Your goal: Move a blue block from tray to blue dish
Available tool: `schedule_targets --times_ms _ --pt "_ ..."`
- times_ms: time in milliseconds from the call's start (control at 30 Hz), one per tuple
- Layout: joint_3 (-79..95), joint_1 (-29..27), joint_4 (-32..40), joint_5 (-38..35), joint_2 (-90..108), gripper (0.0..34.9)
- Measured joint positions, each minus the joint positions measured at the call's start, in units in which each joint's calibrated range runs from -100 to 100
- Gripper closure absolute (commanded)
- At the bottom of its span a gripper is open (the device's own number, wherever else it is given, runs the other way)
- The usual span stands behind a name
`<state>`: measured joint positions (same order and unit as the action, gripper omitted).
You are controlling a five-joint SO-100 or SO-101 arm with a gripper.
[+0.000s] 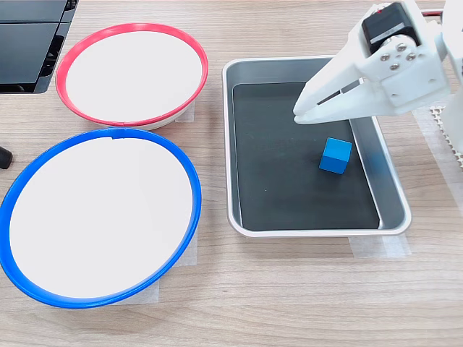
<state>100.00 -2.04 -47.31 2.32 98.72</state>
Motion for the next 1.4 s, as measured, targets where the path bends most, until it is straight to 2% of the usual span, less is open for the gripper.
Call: schedule_targets --times_ms 1300,1400 --pt "0.0 0.0 0.0 0.0 0.0 34.6" --pt "0.0 2.39 0.0 -0.83 0.0 34.7"
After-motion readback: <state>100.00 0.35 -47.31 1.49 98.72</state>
